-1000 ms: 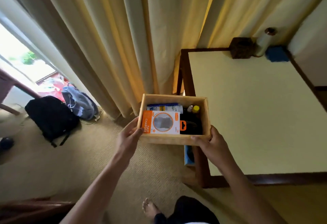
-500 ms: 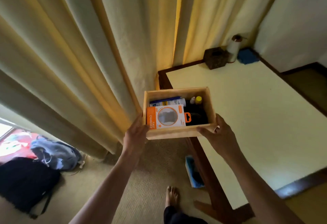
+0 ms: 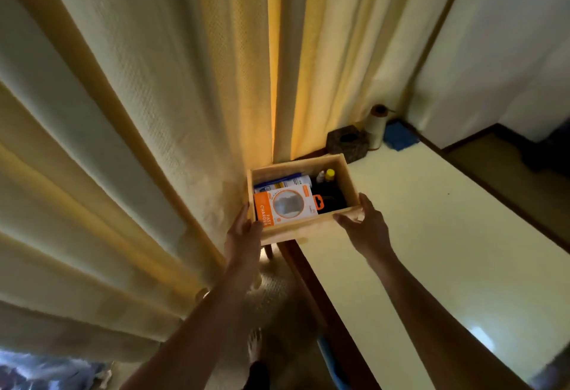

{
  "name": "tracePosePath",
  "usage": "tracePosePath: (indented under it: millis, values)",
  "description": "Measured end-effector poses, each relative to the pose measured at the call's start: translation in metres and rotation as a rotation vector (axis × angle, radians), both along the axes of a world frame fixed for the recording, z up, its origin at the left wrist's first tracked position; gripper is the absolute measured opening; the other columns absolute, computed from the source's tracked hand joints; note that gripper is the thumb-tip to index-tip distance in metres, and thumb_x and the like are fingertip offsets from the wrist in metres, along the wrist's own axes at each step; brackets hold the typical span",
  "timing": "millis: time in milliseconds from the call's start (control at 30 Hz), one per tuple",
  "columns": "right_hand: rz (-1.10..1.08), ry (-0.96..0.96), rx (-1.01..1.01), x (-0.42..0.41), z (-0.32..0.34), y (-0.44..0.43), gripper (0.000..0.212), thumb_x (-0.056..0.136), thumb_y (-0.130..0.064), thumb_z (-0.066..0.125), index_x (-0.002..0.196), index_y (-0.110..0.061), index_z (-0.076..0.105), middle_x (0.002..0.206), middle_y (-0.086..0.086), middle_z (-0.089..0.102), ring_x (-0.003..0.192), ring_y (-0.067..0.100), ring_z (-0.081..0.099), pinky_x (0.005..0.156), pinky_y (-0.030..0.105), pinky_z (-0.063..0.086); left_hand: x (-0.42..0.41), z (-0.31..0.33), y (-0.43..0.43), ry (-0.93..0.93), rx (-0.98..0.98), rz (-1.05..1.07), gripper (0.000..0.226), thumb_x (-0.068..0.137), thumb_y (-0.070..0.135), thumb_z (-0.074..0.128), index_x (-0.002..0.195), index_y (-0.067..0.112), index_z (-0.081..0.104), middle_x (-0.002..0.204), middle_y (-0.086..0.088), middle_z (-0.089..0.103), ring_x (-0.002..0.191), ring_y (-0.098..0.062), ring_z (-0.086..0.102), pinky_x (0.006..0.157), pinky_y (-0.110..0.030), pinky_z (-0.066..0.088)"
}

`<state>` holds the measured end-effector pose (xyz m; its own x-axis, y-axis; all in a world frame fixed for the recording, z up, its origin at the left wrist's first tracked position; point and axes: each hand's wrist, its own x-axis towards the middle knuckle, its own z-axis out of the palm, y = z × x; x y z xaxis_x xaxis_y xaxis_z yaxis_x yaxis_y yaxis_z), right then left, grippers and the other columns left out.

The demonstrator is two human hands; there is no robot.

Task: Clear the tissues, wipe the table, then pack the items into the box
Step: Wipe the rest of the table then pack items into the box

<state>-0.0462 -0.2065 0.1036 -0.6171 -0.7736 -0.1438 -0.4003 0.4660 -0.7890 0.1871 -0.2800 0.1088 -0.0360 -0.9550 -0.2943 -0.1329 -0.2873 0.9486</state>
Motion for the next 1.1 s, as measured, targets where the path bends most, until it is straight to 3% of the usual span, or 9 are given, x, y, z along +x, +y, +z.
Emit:
tracePosePath:
  millis: [100, 200, 367, 533, 600, 667, 733, 967, 1100]
  values:
    - [-0.057, -0.052, 0.04, -0.017, 0.0, -0.046, 0.078, 0.092, -0.038, 0.074, 0.156, -0.014, 0.036, 0.143, 0.012, 0.057, 0.127, 0.033, 0.059, 0.096, 0.038, 0.049, -0.021, -0.003, -0.039, 0.005, 0.047, -0.023, 0.064, 0.098, 0.031, 0.065, 0.155, 0.04, 0.039, 0.122, 0.011, 0.068, 0.105, -0.014, 0.064, 0.098, -0.039, 0.049]
    - [-0.077, -0.048, 0.047, -0.032, -0.003, -0.089, 0.074, 0.095, -0.038, 0.07, 0.155, -0.012, 0.035, 0.145, 0.013, 0.055, 0.129, 0.033, 0.056, 0.098, 0.037, 0.047, -0.037, -0.029, -0.081, -0.031, 0.082, -0.085, 0.059, 0.091, 0.042, 0.066, 0.147, 0.046, 0.048, 0.129, 0.003, 0.07, 0.113, -0.021, 0.068, 0.097, -0.053, 0.056]
    - [-0.14, -0.058, 0.079, -0.065, -0.019, -0.166, 0.07, 0.093, -0.04, 0.072, 0.149, -0.01, 0.042, 0.137, 0.01, 0.06, 0.124, 0.031, 0.06, 0.095, 0.036, 0.047, -0.067, -0.038, -0.135, -0.112, 0.027, -0.218, 0.039, 0.103, 0.029, 0.06, 0.142, 0.031, 0.058, 0.123, 0.001, 0.071, 0.106, -0.017, 0.067, 0.08, -0.022, 0.054]
    - [-0.151, -0.111, 0.124, -0.092, -0.049, -0.216, 0.066, 0.086, -0.035, 0.077, 0.141, -0.014, 0.046, 0.128, 0.006, 0.063, 0.116, 0.029, 0.062, 0.094, 0.039, 0.051, -0.082, -0.077, -0.173, -0.205, 0.022, -0.291, 0.054, 0.096, 0.046, 0.067, 0.147, 0.036, 0.052, 0.137, 0.001, 0.066, 0.125, -0.023, 0.06, 0.106, -0.048, 0.049]
    - [-0.15, -0.12, 0.125, -0.095, -0.058, -0.229, 0.065, 0.089, -0.029, 0.076, 0.142, -0.012, 0.043, 0.13, 0.008, 0.06, 0.117, 0.029, 0.061, 0.097, 0.04, 0.05, -0.086, -0.073, -0.18, -0.205, 0.015, -0.307, 0.042, 0.097, 0.038, 0.069, 0.138, 0.039, 0.057, 0.13, 0.004, 0.068, 0.119, -0.017, 0.063, 0.101, -0.035, 0.051]
    - [-0.154, -0.151, 0.133, -0.1, -0.068, -0.24, 0.068, 0.09, -0.028, 0.075, 0.146, -0.012, 0.039, 0.134, 0.009, 0.058, 0.121, 0.03, 0.059, 0.1, 0.042, 0.05, -0.088, -0.078, -0.189, -0.169, 0.03, -0.329, 0.039, 0.098, 0.027, 0.069, 0.13, 0.042, 0.053, 0.118, 0.011, 0.067, 0.103, -0.003, 0.063, 0.084, -0.009, 0.046]
    - [-0.155, -0.165, 0.135, -0.102, -0.077, -0.246, 0.072, 0.093, -0.027, 0.072, 0.151, -0.013, 0.033, 0.141, 0.01, 0.054, 0.127, 0.032, 0.056, 0.105, 0.046, 0.049, -0.088, -0.086, -0.193, -0.152, 0.04, -0.361, 0.046, 0.097, 0.023, 0.07, 0.136, 0.039, 0.051, 0.115, 0.015, 0.065, 0.101, 0.007, 0.059, 0.078, 0.0, 0.042]
    - [-0.136, -0.128, 0.152, -0.093, -0.08, -0.237, 0.079, 0.103, -0.03, 0.06, 0.163, -0.018, 0.012, 0.167, 0.007, 0.029, 0.148, 0.031, 0.039, 0.119, 0.049, 0.036, -0.073, -0.102, -0.207, -0.192, 0.117, -0.469, 0.065, 0.09, 0.035, 0.079, 0.147, 0.041, 0.049, 0.131, 0.015, 0.068, 0.123, -0.008, 0.063, 0.107, -0.045, 0.05]
    - [-0.21, -0.148, 0.115, -0.082, -0.067, -0.202, 0.068, 0.1, -0.024, 0.064, 0.158, -0.021, 0.03, 0.159, 0.006, 0.042, 0.14, 0.027, 0.05, 0.112, 0.04, 0.043, -0.074, -0.085, -0.207, -0.205, 0.038, -0.389, 0.075, 0.092, 0.019, 0.077, 0.156, 0.029, 0.038, 0.146, 0.002, 0.058, 0.135, -0.019, 0.055, 0.109, -0.045, 0.048]
